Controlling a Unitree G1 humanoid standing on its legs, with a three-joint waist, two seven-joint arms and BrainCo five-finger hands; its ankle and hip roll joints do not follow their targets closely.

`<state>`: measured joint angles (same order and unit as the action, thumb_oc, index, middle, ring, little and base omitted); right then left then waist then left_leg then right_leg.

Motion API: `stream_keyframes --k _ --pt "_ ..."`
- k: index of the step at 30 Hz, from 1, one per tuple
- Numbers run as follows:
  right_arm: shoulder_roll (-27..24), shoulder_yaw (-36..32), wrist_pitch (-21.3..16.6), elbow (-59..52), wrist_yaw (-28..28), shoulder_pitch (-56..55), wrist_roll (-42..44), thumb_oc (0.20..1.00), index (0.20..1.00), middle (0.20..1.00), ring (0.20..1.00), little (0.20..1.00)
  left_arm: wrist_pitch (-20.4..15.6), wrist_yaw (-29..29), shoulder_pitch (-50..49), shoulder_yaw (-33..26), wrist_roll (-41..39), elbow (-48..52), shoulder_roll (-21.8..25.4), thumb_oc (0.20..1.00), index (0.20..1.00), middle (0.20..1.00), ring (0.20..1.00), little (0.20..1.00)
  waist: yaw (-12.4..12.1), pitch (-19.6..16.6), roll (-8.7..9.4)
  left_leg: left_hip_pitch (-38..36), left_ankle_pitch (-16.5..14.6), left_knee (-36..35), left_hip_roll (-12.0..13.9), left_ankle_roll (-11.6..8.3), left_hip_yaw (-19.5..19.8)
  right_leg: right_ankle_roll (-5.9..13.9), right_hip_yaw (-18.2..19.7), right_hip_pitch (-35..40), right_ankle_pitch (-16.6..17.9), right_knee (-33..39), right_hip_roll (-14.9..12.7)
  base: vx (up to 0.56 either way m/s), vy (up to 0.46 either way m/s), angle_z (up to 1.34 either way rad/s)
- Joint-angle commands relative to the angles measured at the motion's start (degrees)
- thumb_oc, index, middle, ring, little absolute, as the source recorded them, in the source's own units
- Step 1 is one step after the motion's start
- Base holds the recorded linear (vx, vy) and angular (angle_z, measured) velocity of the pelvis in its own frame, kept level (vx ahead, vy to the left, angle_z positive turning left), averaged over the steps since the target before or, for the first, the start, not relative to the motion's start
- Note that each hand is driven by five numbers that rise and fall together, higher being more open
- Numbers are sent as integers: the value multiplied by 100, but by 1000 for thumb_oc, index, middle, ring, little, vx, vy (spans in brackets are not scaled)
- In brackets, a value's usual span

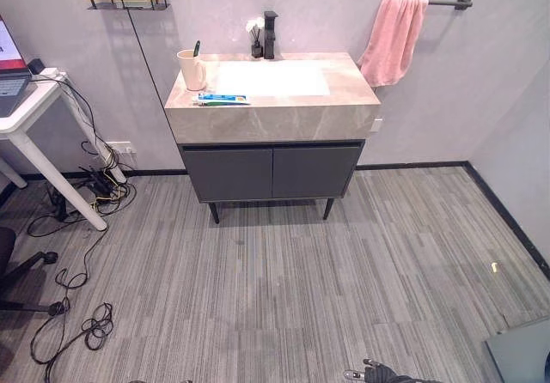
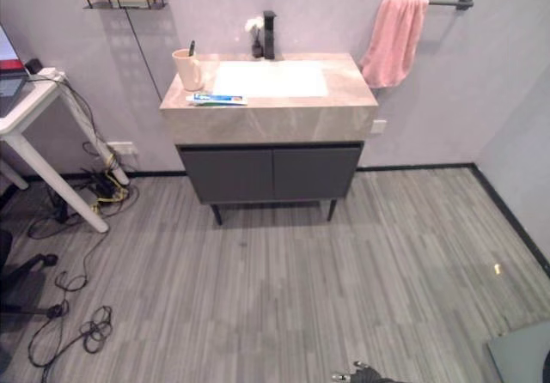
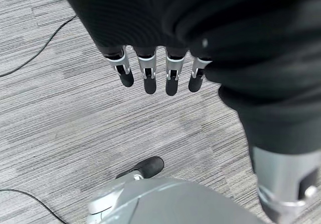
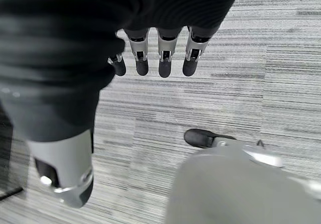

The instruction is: Put brush and paste in cup on sink, flatten towel.

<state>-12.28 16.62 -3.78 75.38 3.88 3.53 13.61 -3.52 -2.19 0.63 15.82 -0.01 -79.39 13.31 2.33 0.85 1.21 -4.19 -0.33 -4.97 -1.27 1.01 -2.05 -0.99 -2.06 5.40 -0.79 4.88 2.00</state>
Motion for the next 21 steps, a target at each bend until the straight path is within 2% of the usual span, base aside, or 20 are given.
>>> stream_keyframes --k 1,7,11,21 --pt "94 -115 -226 126 42 33 534 1000 1000 1000 1000 1000 -130 -137 159 -194 -138 -446 19 1000 1000 1000 1000 1000 -34 -259 155 -19 -185 -3 -79 -117 -116 634 123 -128 158 12 -304 0 0 0" --pt "149 -242 -225 231 16 -1 732 1000 1000 1000 1000 1000 -148 -182 137 -284 -262 -490 10 1000 1000 1000 1000 1000 -20 -260 154 -50 -216 -3 -89 -101 -139 634 138 -113 155 12 -303 0 0 0" --pt "107 -81 -220 308 -39 -5 318 1000 1000 1000 1000 1000 -180 -175 108 -286 -267 -508 7 1000 1000 1000 1000 1000 -46 -287 191 -131 -265 -3 -102 -64 -147 617 154 -46 129 12 -303 27 5 -1" --pt "124 -233 -233 417 -59 -93 393 1000 1000 1000 1000 1000 -204 -147 77 -190 -118 -483 -38 1000 1000 1000 1000 1000 -23 -325 176 -228 -321 -3 -102 -45 -165 616 181 23 93 8 -293 9 3 0"
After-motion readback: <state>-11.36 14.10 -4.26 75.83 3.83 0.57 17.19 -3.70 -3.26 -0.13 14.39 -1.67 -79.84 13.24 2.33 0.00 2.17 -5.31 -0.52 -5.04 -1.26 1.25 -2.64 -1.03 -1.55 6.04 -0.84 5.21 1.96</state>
